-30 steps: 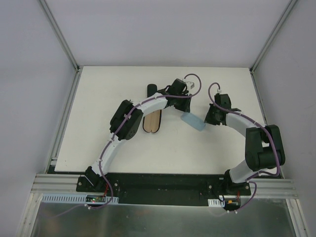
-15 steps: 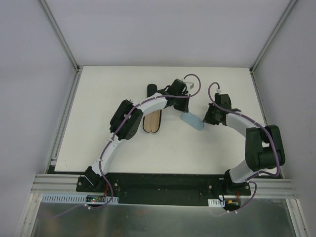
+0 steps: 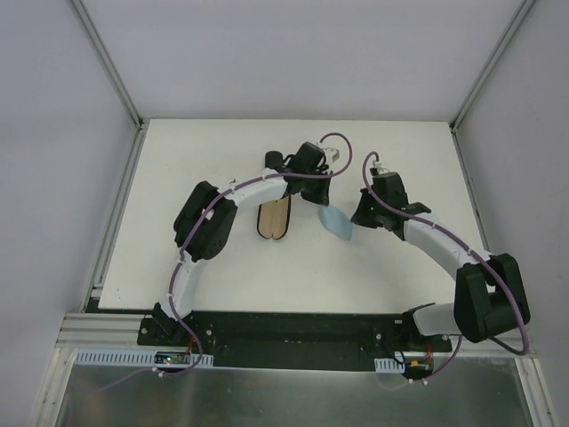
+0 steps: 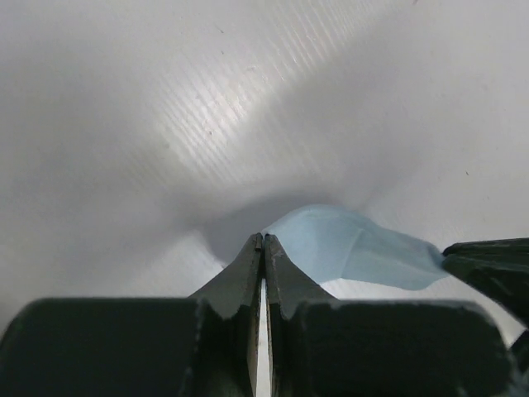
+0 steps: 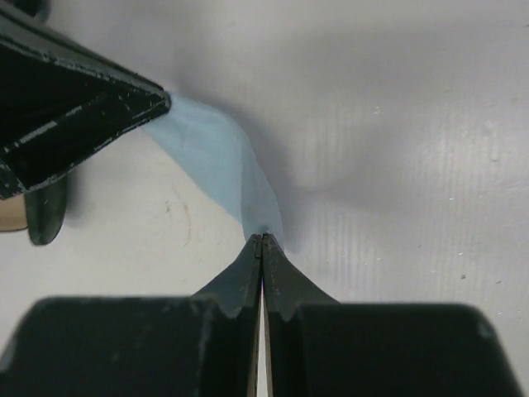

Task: Organize the sunglasses
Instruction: Place the folded cleaning cloth in the sunglasses case, then pick up the sunglasses from the center of the board.

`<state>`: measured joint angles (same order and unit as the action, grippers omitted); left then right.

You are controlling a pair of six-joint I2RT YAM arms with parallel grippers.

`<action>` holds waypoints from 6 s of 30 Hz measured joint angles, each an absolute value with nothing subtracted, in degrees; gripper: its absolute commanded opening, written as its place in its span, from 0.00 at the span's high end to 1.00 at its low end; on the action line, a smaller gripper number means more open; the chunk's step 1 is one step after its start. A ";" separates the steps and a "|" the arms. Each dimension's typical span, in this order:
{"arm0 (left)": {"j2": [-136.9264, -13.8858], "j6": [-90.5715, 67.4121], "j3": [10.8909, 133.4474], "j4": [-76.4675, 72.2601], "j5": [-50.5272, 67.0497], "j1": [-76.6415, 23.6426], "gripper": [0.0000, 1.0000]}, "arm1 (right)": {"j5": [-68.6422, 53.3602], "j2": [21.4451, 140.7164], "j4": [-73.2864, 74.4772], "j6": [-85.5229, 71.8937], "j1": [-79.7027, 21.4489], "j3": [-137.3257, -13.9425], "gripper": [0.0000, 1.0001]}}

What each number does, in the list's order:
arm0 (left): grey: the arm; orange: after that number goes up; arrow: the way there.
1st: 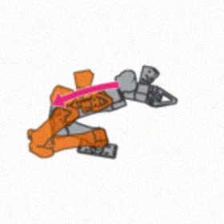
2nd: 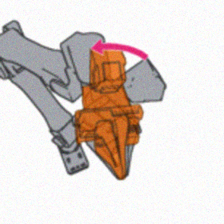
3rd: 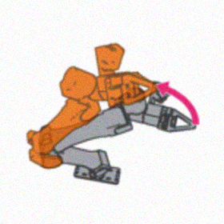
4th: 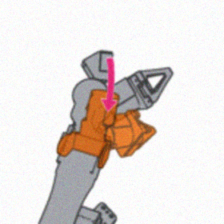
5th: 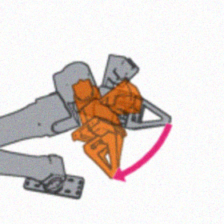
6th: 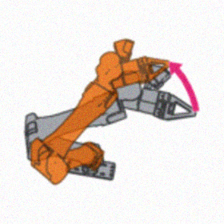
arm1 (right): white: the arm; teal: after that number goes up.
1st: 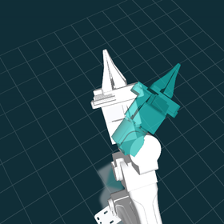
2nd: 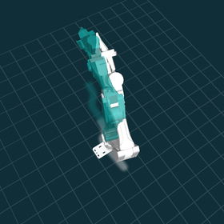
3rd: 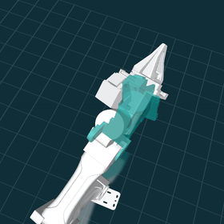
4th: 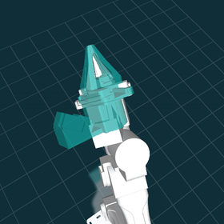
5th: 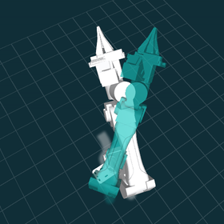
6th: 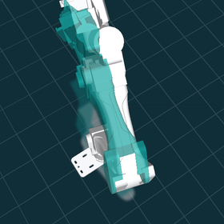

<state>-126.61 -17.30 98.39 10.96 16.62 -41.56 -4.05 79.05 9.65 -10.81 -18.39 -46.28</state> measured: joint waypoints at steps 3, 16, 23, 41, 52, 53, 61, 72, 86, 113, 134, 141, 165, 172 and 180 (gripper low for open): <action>-121.36 -17.32 94.74 10.61 15.94 -41.56 1.00 | -3.33 76.40 11.49 -10.92 -22.50 -46.30 0.99; -99.50 -17.34 78.17 9.06 11.42 -40.88 1.00 | 1.65 67.59 16.95 -13.56 -35.40 -49.67 0.99; -93.60 -17.37 71.33 9.32 11.40 -36.56 1.00 | 3.86 71.31 15.99 -15.55 -42.09 -53.71 0.99; -91.18 -12.38 66.85 7.81 7.94 -31.03 1.00 | 7.79 91.37 8.51 -23.00 -51.40 -64.71 0.99; -97.62 -8.84 67.79 5.04 8.25 -30.17 1.00 | 9.28 96.12 7.01 -26.17 -52.01 -67.51 0.99; -98.41 -8.47 68.16 4.95 8.56 -30.15 1.00 | 9.63 96.31 6.96 -26.37 -52.01 -67.51 0.99; -102.41 -6.57 70.43 4.40 10.02 -29.93 1.00 | 11.64 98.24 6.33 -27.97 -51.94 -67.51 0.99; -105.82 -4.91 71.72 1.78 13.28 -29.91 1.00 | 13.78 99.11 5.06 -30.06 -51.88 -66.50 0.99; -108.60 -3.55 72.95 0.91 14.68 -29.93 1.00 | 15.94 99.50 4.01 -31.53 -51.83 -62.70 0.99; -114.10 -2.66 79.11 1.06 12.34 -33.45 0.98 | 15.94 97.71 0.21 -31.48 -47.11 -54.19 0.99; -114.21 -2.28 79.59 4.91 3.27 -33.80 0.72 | 13.45 97.71 -1.34 -31.07 -45.82 -53.93 0.99; -114.21 -2.35 80.18 5.37 2.61 -33.80 0.61 | 13.19 97.71 -1.48 -31.00 -45.50 -53.93 0.99; -103.33 -7.20 79.07 6.83 -0.67 -30.57 0.46 | 12.56 97.71 -3.68 -30.92 -45.19 -51.18 0.99; -98.48 -9.93 72.77 6.79 -7.05 -25.36 0.50 | 12.14 97.43 -4.25 -30.94 -45.19 -50.72 0.99; -98.67 -10.50 68.64 8.45 -11.20 -20.47 0.54 | 11.38 97.12 -4.25 -30.79 -45.12 -50.72 0.99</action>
